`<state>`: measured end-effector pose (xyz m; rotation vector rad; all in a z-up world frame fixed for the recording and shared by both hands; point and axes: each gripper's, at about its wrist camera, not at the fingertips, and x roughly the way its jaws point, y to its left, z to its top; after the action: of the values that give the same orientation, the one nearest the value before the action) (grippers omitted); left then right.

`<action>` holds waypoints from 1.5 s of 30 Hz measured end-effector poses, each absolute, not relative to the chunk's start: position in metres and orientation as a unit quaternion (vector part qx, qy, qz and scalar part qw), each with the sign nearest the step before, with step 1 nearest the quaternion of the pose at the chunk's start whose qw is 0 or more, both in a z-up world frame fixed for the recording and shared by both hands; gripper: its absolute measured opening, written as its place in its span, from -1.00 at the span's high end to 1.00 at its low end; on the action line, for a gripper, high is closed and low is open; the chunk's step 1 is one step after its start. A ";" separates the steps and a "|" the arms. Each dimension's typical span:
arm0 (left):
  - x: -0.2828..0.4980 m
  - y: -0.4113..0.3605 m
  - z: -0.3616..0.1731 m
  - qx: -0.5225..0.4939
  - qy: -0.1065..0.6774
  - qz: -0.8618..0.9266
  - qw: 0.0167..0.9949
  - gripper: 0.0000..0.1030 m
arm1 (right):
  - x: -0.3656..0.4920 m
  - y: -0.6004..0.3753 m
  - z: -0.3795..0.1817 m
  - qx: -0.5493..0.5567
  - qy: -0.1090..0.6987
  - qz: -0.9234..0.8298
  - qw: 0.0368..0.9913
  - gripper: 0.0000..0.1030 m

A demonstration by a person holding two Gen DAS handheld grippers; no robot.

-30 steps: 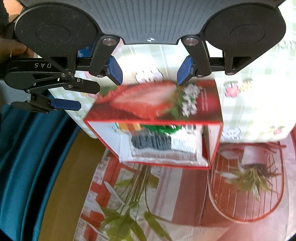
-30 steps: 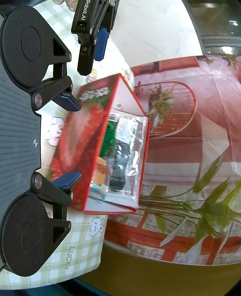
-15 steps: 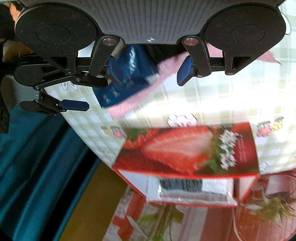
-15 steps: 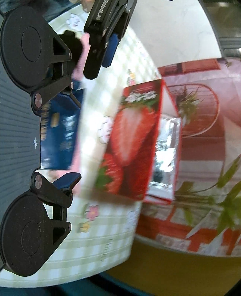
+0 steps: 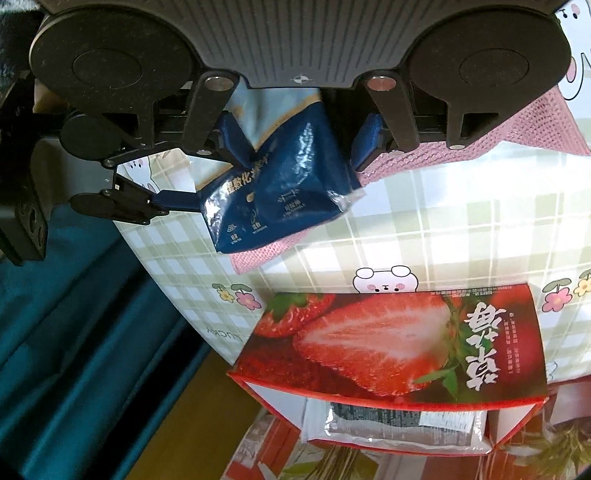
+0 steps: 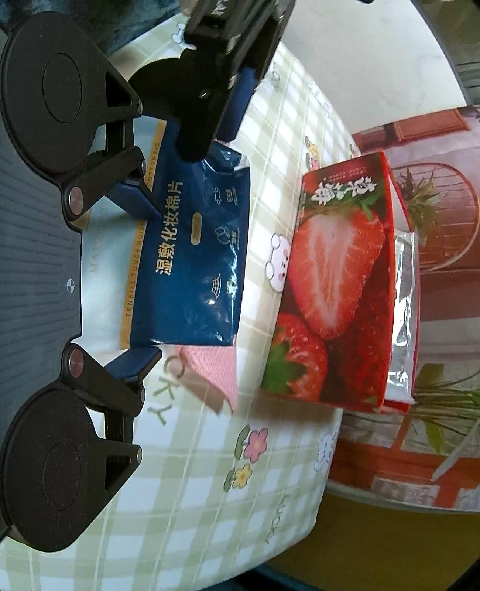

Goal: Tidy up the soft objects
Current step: 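Close the left tool on the blue wipes packet, then lift the blue wipes packet with the left tool toward the box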

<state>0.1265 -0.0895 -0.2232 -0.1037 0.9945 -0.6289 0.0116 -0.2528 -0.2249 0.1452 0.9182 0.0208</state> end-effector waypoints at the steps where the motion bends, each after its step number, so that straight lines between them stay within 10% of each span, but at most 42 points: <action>1: 0.129 -0.089 -0.225 -0.052 0.470 -0.293 0.831 -0.19 | 0.014 -0.251 -0.225 0.070 0.442 0.012 0.894 -0.35; 30: 0.148 -0.054 -0.236 -0.067 0.433 -0.251 0.863 -0.20 | 0.066 -0.216 -0.240 0.123 0.388 -0.003 0.914 -0.19; 45: 0.147 -0.039 -0.253 -0.091 0.442 -0.264 0.852 0.22 | 0.052 -0.220 -0.236 0.135 0.380 -0.013 0.915 -0.03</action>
<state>0.1472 -0.0389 -0.2529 -0.1913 0.9299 -0.5559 0.0518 -0.2197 -0.2356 0.2780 0.7832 -0.0260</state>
